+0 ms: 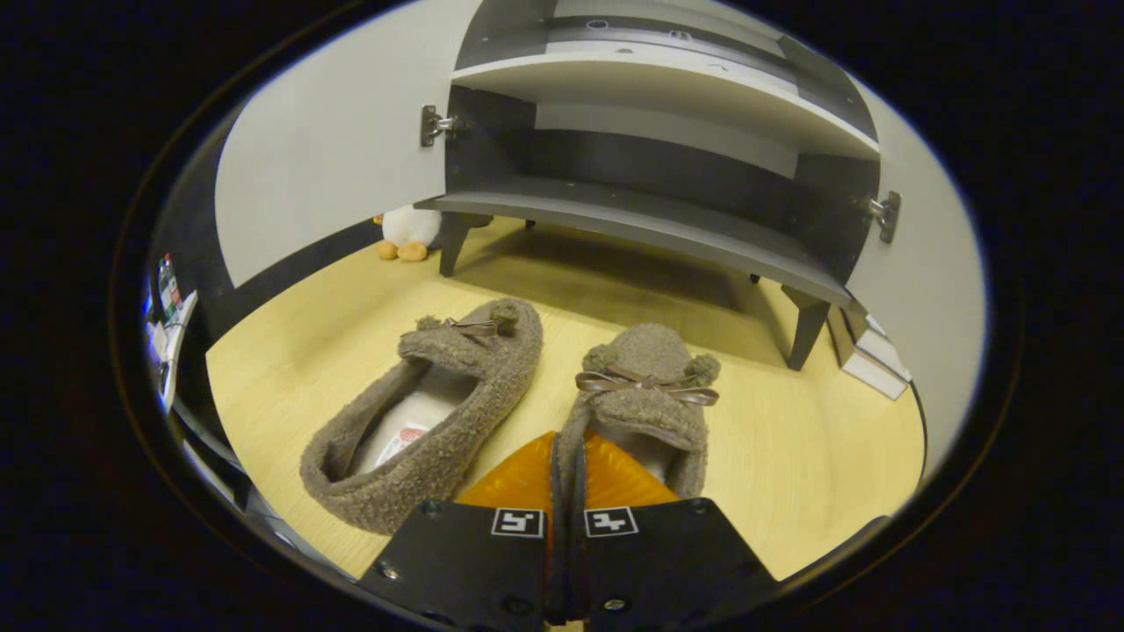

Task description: Grab one shoe with the right hand and put it into the shoe cabinet, grab the other shoe with the left hand and put it into the shoe cabinet; then close the right door with the right hand and the left door with the left hand.

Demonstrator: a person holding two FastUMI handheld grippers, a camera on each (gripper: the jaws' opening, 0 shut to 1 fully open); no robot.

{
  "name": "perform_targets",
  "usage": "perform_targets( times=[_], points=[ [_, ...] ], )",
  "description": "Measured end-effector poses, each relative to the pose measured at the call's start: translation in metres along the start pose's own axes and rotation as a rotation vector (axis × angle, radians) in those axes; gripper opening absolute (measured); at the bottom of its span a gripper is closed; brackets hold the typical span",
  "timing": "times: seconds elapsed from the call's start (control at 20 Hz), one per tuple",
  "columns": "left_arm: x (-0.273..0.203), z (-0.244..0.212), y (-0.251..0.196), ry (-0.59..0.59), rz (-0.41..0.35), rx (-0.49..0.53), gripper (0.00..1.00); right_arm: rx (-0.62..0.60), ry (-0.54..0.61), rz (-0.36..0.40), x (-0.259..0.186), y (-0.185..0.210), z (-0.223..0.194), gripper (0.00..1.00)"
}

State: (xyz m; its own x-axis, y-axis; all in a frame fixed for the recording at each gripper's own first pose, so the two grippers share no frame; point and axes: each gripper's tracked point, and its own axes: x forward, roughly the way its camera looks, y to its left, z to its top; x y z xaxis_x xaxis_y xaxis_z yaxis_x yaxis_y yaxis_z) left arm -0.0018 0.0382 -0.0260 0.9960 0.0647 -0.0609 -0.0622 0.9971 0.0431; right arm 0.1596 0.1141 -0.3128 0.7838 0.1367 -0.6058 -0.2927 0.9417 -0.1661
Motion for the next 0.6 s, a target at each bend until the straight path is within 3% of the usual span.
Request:
perform_targets(
  times=[0.6],
  points=[
    [0.0012, -0.0001, 0.0004, 0.001, 0.005, 0.001, 0.95, 0.034, -0.001, -0.005, -0.0004, -0.0065, 0.003, 0.04]
  ],
)
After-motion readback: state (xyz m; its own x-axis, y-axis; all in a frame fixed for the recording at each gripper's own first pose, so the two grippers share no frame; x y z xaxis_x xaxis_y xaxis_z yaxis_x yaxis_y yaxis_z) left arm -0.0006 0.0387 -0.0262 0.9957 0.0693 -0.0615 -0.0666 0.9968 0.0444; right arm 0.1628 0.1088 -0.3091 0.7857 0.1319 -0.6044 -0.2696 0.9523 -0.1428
